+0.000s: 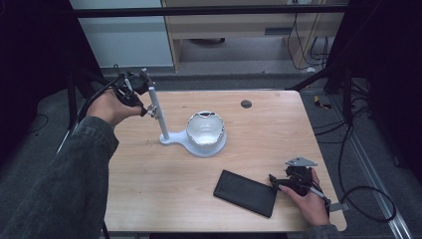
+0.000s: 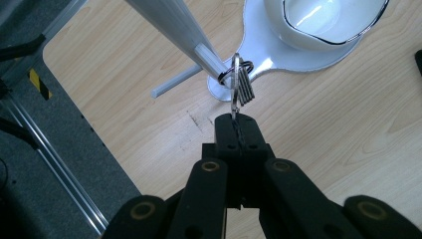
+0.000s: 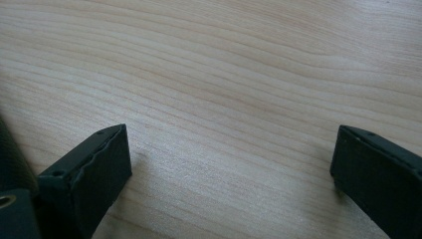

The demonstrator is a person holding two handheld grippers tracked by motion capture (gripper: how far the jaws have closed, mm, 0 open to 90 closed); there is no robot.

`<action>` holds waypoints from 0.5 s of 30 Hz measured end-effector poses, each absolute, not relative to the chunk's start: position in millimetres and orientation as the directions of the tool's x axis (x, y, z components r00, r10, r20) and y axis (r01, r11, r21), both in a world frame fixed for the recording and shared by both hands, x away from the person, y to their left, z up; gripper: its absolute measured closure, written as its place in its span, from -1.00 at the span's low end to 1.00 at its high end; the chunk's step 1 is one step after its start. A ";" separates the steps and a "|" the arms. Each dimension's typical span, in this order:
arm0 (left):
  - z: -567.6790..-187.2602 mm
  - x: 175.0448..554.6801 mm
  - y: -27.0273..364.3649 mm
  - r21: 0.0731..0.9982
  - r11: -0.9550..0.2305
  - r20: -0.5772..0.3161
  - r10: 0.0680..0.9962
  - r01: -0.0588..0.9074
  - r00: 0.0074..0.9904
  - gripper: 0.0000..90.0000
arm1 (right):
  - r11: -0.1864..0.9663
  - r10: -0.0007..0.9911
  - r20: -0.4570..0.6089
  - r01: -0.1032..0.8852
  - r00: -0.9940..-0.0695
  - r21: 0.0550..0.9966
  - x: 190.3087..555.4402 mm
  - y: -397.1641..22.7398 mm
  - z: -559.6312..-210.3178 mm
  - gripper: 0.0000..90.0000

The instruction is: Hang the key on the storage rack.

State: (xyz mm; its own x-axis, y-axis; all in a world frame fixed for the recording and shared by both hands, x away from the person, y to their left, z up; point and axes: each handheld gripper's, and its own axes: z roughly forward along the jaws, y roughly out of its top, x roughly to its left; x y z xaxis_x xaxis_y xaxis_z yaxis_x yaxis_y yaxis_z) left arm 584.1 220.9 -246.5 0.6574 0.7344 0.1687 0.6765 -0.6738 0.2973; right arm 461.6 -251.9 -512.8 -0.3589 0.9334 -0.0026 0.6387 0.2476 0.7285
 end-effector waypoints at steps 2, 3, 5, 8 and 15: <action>-246.3 584.9 219.2 0.297 -0.675 0.177 0.734 0.675 0.656 1.00 | 0.248 0.933 -0.003 0.639 -0.359 0.728 461.7 -251.9 -512.8 -0.94; -246.2 585.4 217.9 0.298 -0.676 0.178 0.733 0.674 0.657 1.00 | 0.248 0.933 -0.003 0.639 -0.359 0.729 461.6 -251.9 -512.8 -0.94; -246.3 586.0 216.3 0.300 -0.677 0.180 0.732 0.672 0.657 1.00 | 0.248 0.933 -0.002 0.639 -0.359 0.728 461.6 -251.8 -512.7 -0.94; -246.2 585.8 215.5 0.298 -0.681 0.188 0.729 0.669 0.658 1.00 | 0.248 0.933 -0.002 0.639 -0.360 0.728 461.6 -251.8 -512.7 -0.94; -246.5 588.2 222.4 0.315 -0.677 0.183 0.731 0.665 0.658 1.00 | 0.249 0.932 -0.002 0.639 -0.361 0.728 461.5 -251.7 -512.7 -0.94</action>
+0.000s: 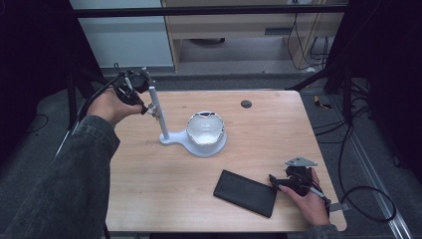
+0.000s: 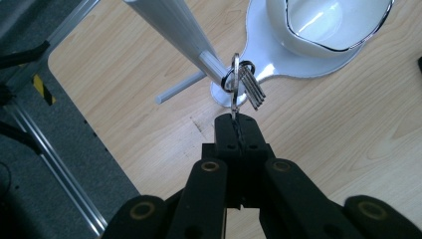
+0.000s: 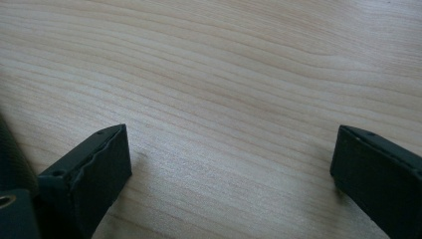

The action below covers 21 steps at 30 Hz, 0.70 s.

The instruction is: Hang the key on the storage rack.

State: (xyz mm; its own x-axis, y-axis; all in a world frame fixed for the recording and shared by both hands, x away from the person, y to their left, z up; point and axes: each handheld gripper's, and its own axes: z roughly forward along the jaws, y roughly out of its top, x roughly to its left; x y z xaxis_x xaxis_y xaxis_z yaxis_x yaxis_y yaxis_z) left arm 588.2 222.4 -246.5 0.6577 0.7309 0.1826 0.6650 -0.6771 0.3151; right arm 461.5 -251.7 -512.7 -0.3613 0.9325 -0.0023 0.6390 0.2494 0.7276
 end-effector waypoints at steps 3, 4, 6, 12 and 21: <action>-248.6 590.6 223.9 0.319 -0.682 0.192 0.726 0.658 0.660 1.00 | 0.249 0.932 -0.002 0.638 -0.362 0.728 461.6 -251.7 -512.8 -0.94; -250.6 592.0 224.8 0.317 -0.680 0.192 0.728 0.661 0.658 1.00 | 0.247 0.932 0.000 0.639 -0.361 0.728 461.4 -251.5 -512.7 -0.94; -253.3 594.0 227.4 0.314 -0.674 0.186 0.734 0.669 0.653 1.00 | 0.248 0.932 0.000 0.638 -0.362 0.729 461.5 -251.5 -512.8 -0.94; -256.4 593.2 233.6 0.337 -0.667 0.160 0.736 0.664 0.658 0.99 | 0.247 0.932 0.001 0.637 -0.363 0.730 461.6 -251.4 -513.0 -0.94; -251.9 567.4 243.0 0.502 -0.629 0.204 0.754 0.594 0.625 0.47 | 0.248 0.932 0.000 0.637 -0.363 0.730 461.5 -251.4 -512.9 -0.94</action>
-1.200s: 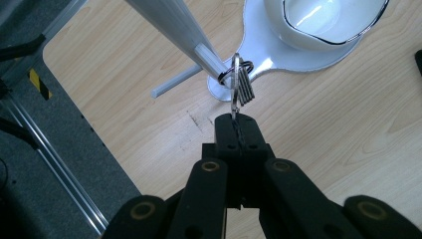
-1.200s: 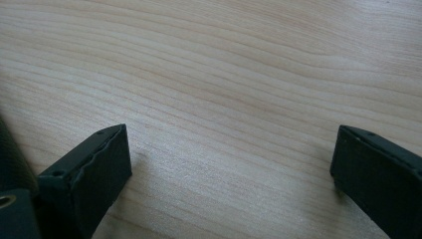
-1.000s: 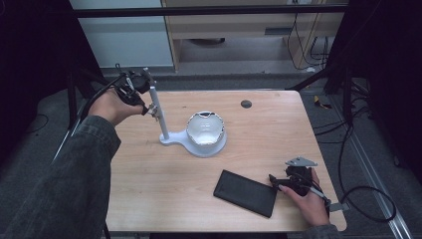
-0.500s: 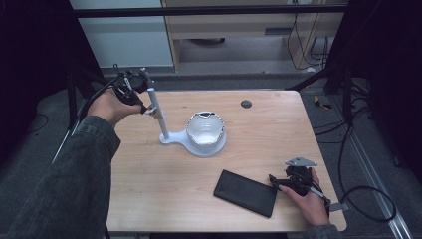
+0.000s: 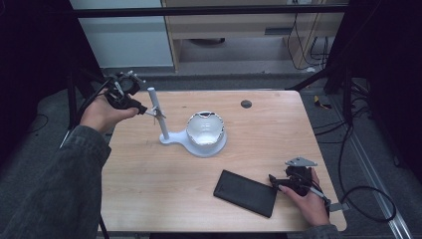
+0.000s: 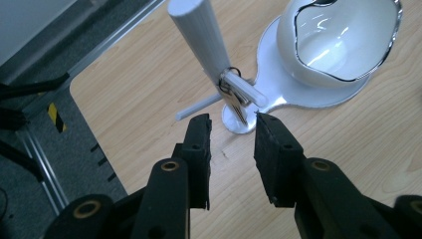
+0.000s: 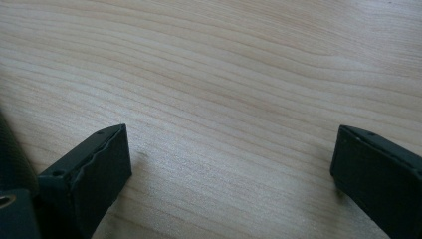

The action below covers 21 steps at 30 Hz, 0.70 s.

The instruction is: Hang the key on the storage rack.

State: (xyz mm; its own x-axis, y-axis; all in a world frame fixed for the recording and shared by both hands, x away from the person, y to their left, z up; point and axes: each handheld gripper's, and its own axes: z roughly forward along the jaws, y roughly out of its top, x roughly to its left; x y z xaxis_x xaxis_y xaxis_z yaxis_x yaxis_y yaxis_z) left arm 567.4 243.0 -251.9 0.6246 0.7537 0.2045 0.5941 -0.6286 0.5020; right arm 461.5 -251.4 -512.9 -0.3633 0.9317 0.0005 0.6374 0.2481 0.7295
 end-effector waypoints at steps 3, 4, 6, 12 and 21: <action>-256.3 556.2 245.5 0.533 -0.632 0.215 0.744 0.563 0.632 0.45 | 0.247 0.932 0.002 0.638 -0.362 0.729 461.4 -251.3 -512.9 -0.94; -257.7 552.3 245.9 0.539 -0.635 0.223 0.741 0.553 0.633 0.45 | 0.247 0.932 0.002 0.638 -0.362 0.729 461.4 -251.3 -512.9 -0.94; -260.0 544.8 247.0 0.561 -0.629 0.221 0.740 0.538 0.635 0.42 | 0.247 0.932 0.001 0.640 -0.362 0.728 461.4 -251.3 -512.7 -0.94; -269.6 519.5 245.3 0.613 -0.627 0.224 0.722 0.481 0.655 0.29 | 0.245 0.932 0.006 0.642 -0.363 0.726 461.2 -251.4 -512.2 -0.94; -304.4 480.0 229.7 0.661 -0.632 0.212 0.674 0.404 0.707 0.10 | 0.258 0.931 -0.027 0.603 -0.365 0.755 457.8 -255.1 -503.5 -0.83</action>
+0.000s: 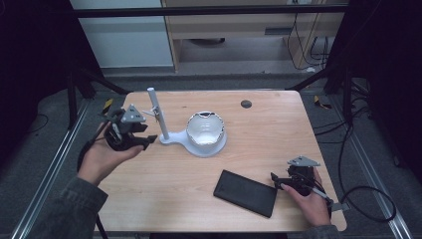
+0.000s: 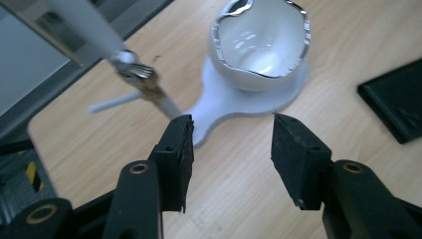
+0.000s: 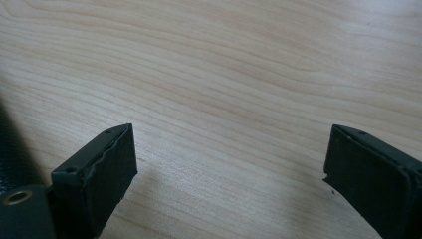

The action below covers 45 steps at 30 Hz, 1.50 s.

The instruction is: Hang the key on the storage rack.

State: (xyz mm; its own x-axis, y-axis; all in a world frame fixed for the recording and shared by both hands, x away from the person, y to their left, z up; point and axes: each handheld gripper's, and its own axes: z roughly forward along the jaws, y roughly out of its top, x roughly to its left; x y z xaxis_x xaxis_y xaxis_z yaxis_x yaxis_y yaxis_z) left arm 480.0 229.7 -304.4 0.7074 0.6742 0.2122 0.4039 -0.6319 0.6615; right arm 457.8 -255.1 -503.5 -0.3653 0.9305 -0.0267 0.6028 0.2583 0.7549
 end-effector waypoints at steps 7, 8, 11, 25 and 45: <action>-344.5 464.7 204.2 0.666 -0.648 0.185 0.624 0.370 0.759 -0.09 | 0.258 0.933 -0.040 0.587 -0.358 0.768 452.7 -254.2 -498.2 -0.78; -349.7 464.9 201.2 0.665 -0.648 0.176 0.620 0.371 0.765 -0.11 | 0.260 0.932 -0.042 0.583 -0.360 0.770 452.0 -253.6 -497.4 -0.77; -362.3 466.3 194.3 0.654 -0.658 0.171 0.609 0.374 0.775 -0.16 | 0.274 0.930 -0.058 0.576 -0.364 0.770 450.9 -252.8 -497.3 -0.77; -406.9 470.1 167.2 0.587 -0.715 0.068 0.511 0.379 0.857 0.42 | 0.279 0.919 -0.047 0.562 -0.392 0.779 448.8 -254.3 -495.7 -0.74; -433.6 469.4 115.7 0.537 -0.784 -0.021 0.357 0.312 0.934 1.00 | 0.309 0.894 -0.060 0.513 -0.444 0.801 446.0 -249.5 -489.9 -0.37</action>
